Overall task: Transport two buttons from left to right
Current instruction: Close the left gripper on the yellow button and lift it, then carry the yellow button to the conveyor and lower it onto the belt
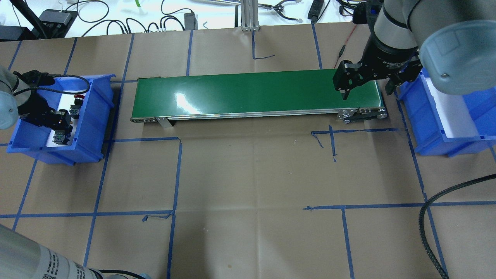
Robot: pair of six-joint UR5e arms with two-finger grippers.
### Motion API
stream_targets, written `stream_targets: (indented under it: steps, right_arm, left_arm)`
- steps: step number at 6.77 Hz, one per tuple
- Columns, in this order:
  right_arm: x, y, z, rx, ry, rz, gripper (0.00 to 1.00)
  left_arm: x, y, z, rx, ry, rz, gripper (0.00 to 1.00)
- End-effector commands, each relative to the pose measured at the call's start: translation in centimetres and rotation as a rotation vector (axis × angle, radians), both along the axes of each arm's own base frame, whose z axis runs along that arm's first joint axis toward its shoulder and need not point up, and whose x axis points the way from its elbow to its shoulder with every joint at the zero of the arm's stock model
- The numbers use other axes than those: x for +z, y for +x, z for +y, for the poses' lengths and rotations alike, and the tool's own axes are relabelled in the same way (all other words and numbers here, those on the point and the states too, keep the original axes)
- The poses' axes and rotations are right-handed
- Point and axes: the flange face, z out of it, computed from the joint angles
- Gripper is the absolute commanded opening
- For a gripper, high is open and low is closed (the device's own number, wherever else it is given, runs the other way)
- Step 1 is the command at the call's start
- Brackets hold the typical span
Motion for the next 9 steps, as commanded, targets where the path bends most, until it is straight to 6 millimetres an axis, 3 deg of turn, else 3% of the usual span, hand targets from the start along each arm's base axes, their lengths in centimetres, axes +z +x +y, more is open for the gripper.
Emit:
stream_targets:
  steps: [1,3,5,6,7,9]
  right_arm:
    - [0.0,0.0,0.0,0.000,0.000,0.000,1.00]
    - [0.0,0.0,0.0,0.000,0.000,0.000,1.00]
    - [0.0,0.0,0.0,0.000,0.000,0.000,1.00]
    - [0.1,0.0,0.0,0.000,-0.001,0.000,1.00]
    - [0.0,0.0,0.0,0.000,0.000,0.000,1.00]
    - [0.0,0.0,0.0,0.000,0.000,0.000,1.00]
  left_arm:
    - [6.5,0.0,-0.1,-0.002,-0.013,-0.010,0.00]
    - [13.8,0.5,-1.3,-0.004,0.020,0.012,0.00]
    - [16.7,-0.2,-3.3,-0.007,0.016,0.031,0.00]
    - [16.6,-2.8,-4.4,-0.030,0.005,0.056,0.00]
    - [17.3,-6.7,-5.3,-0.007,0.000,0.046,0.00]
    - [17.9,-16.2,-6.7,0.039,-0.001,0.036,0.00]
